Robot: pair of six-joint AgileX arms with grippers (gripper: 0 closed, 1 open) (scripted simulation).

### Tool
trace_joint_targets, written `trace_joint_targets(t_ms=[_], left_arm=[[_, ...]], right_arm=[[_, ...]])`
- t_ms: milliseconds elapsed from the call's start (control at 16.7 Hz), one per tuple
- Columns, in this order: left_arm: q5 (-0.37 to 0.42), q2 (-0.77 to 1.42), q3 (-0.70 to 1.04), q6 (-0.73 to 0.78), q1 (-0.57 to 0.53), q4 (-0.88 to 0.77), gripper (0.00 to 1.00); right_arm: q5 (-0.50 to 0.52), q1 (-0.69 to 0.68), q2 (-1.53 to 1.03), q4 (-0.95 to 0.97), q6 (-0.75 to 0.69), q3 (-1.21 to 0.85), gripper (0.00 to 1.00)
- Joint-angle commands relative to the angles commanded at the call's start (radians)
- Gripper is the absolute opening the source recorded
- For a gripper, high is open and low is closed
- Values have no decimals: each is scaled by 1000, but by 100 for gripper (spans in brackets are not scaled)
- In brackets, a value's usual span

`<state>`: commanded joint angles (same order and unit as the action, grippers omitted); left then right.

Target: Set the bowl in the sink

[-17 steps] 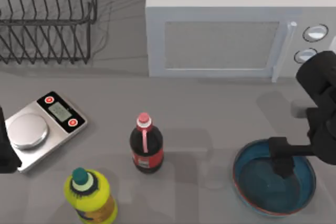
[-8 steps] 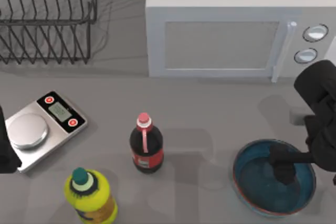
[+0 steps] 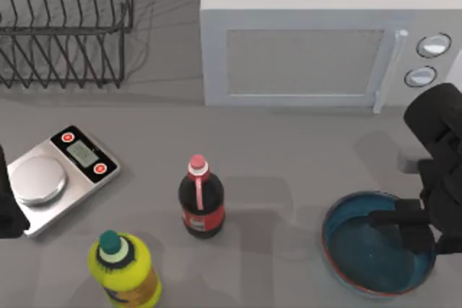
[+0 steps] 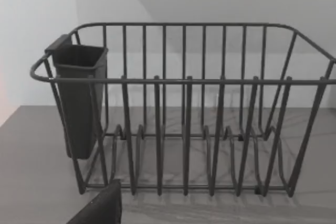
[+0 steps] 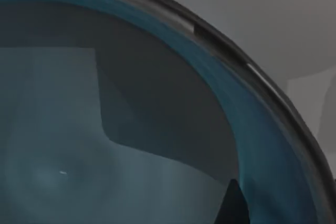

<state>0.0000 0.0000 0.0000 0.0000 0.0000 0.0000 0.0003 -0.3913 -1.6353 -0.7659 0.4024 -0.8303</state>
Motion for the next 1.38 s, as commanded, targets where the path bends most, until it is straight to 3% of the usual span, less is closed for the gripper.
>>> trace_joint_targets(t_ms=[120, 180, 840, 1380], left_arm=[[0, 0, 0, 0, 0, 0, 100], [0, 0, 0, 0, 0, 0, 100], [0, 0, 0, 0, 0, 0, 100], [0, 0, 0, 0, 0, 0, 100]], right_arm=[[0, 0, 0, 0, 0, 0, 2], [0, 0, 0, 0, 0, 0, 0], [1, -1, 7, -39, 1, -39, 0], [1, 5, 116, -551, -5, -411, 0]])
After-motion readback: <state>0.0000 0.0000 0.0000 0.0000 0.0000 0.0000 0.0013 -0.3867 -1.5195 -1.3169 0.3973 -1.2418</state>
